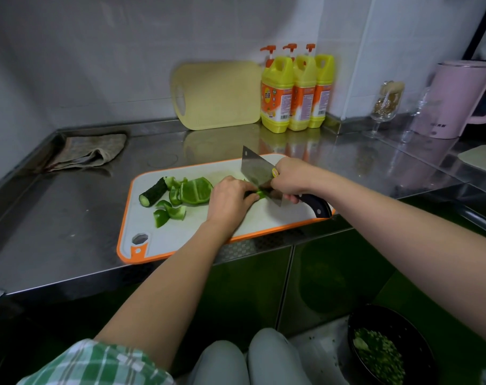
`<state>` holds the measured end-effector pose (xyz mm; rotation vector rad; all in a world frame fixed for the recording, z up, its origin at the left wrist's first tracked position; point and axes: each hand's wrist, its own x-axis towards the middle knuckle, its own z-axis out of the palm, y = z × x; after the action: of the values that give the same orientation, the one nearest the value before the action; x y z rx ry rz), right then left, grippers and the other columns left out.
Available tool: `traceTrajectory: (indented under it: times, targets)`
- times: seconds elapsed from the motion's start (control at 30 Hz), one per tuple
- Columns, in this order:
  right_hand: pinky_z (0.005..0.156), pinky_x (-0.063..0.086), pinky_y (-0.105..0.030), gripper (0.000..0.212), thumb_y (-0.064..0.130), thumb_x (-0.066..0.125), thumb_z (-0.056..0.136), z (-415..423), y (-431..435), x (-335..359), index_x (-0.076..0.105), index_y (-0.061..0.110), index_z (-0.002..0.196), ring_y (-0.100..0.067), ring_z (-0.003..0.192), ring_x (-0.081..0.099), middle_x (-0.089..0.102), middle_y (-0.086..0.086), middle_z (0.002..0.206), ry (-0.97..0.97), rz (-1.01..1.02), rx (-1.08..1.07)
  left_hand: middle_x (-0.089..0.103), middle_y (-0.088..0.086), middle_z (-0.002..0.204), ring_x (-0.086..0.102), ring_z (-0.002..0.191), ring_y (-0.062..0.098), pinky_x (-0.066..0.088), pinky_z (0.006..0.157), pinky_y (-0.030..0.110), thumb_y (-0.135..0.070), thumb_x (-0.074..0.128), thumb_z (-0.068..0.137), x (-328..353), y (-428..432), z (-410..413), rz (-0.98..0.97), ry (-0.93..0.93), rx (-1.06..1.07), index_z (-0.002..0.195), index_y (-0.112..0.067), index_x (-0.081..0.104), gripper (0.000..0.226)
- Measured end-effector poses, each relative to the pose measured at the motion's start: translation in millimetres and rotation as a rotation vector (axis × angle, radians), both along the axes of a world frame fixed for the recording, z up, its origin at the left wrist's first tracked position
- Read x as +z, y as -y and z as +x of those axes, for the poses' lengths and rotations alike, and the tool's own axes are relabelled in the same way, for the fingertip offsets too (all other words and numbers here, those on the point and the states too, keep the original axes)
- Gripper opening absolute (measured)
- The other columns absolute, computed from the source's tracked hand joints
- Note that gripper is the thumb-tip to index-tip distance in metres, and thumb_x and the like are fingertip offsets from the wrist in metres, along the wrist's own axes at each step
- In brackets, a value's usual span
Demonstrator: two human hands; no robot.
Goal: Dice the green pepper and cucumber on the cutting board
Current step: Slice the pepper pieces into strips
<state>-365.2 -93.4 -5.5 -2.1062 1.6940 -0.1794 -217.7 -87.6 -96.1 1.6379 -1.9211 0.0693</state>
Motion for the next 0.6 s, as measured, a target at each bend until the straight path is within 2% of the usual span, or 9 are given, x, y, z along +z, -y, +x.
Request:
traceTrajectory:
  times: [0.2, 0.37, 0.47, 0.57, 0.6]
  targets:
    - [0.032, 0.033, -0.013, 0.023, 0.001, 0.041, 0.09, 5.6, 5.3, -8.2, 0.052, 0.002, 0.07, -0.019, 0.038, 0.047, 0.054, -0.012, 0.054, 0.014, 0.002, -0.018, 0.071, 0.01, 0.091, 0.057, 0.093, 0.028, 0.045, 0.074, 0.037, -0.037, 0.067, 0.087, 0.8, 0.2, 0.0, -0.005, 0.006, -0.012, 0.106, -0.025, 0.075, 0.024]
    - [0.043, 0.041, -0.022, 0.019, 0.003, 0.046, 0.088, 11.3, 11.0, -17.7, 0.057, 0.001, 0.073, -0.02, 0.041, 0.052, 0.061, -0.014, 0.062, -0.003, -0.021, -0.03, 0.072, 0.011, 0.09, 0.057, 0.091, 0.03, 0.042, 0.072, 0.037, -0.033, 0.066, 0.087, 1.7, -0.8, -1.5, -0.002, 0.049, -0.044, 0.107, -0.023, 0.075, 0.024]
    - [0.045, 0.044, -0.024, 0.019, 0.003, 0.044, 0.089, 2.2, 15.7, -17.5, 0.056, 0.002, 0.075, -0.02, 0.041, 0.052, 0.059, -0.013, 0.059, 0.017, -0.028, -0.047, 0.074, 0.01, 0.099, 0.061, 0.094, 0.03, 0.043, 0.078, 0.036, -0.029, 0.067, 0.088, 5.4, 0.4, -1.2, 0.024, 0.053, -0.092, 0.111, -0.019, 0.074, 0.026]
    - [0.058, 0.052, -0.031, 0.019, 0.001, 0.04, 0.088, -16.1, 21.1, -14.9, 0.054, 0.001, 0.076, -0.019, 0.047, 0.056, 0.062, -0.013, 0.062, 0.02, -0.048, -0.109, 0.073, 0.007, 0.109, 0.063, 0.102, 0.028, 0.042, 0.086, 0.033, -0.022, 0.067, 0.088, 9.1, 4.1, -5.3, 0.037, 0.045, -0.122, 0.111, -0.013, 0.074, 0.025]
    - [0.058, 0.052, -0.031, 0.02, 0.001, 0.039, 0.088, -21.7, 23.2, -15.2, 0.054, 0.001, 0.076, -0.019, 0.047, 0.056, 0.062, -0.014, 0.062, 0.036, -0.052, -0.122, 0.072, 0.006, 0.11, 0.063, 0.103, 0.027, 0.041, 0.087, 0.032, -0.021, 0.067, 0.088, 9.9, 5.8, -7.4, 0.037, 0.04, -0.12, 0.111, -0.013, 0.074, 0.025]
